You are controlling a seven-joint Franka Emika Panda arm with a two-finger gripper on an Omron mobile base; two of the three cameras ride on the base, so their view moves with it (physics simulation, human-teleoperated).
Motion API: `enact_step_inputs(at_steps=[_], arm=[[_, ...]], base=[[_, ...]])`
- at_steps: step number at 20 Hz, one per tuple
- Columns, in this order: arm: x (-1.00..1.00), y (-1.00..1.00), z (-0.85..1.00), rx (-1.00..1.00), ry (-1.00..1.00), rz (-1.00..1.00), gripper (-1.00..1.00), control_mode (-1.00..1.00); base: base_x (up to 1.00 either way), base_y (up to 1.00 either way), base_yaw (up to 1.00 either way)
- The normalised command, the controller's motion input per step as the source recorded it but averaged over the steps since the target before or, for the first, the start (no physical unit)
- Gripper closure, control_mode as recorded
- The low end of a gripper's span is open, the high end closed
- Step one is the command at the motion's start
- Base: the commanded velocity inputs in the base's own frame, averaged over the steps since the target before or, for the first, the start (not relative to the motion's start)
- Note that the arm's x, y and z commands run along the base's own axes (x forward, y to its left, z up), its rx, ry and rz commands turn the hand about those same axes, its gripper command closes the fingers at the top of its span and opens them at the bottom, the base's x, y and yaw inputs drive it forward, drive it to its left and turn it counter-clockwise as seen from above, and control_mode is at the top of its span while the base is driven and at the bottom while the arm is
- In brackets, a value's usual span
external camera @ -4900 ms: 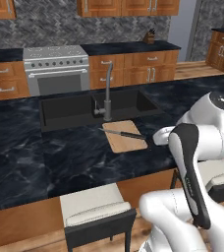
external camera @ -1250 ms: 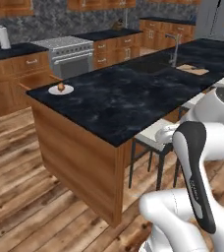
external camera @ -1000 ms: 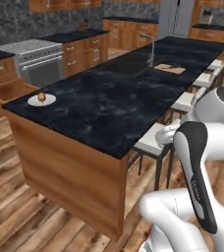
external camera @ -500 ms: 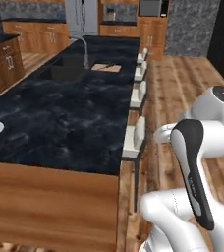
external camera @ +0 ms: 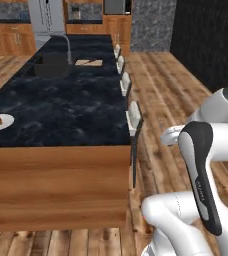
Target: Pick up the knife from the drawer and place it on the cutting board. Then place the meat from the plate to the cutting board.
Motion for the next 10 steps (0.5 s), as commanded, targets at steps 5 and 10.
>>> enact_step_inputs(at_steps=[5,10], arm=[[0.0,0.0,0.0,0.0,0.0,0.0,-1.0,1.0],[0.0,0.0,0.0,0.0,0.0,0.0,-1.0,1.0]], base=[[-0.04,1.0,-0.19],[0.29,1.0,-0.19]])
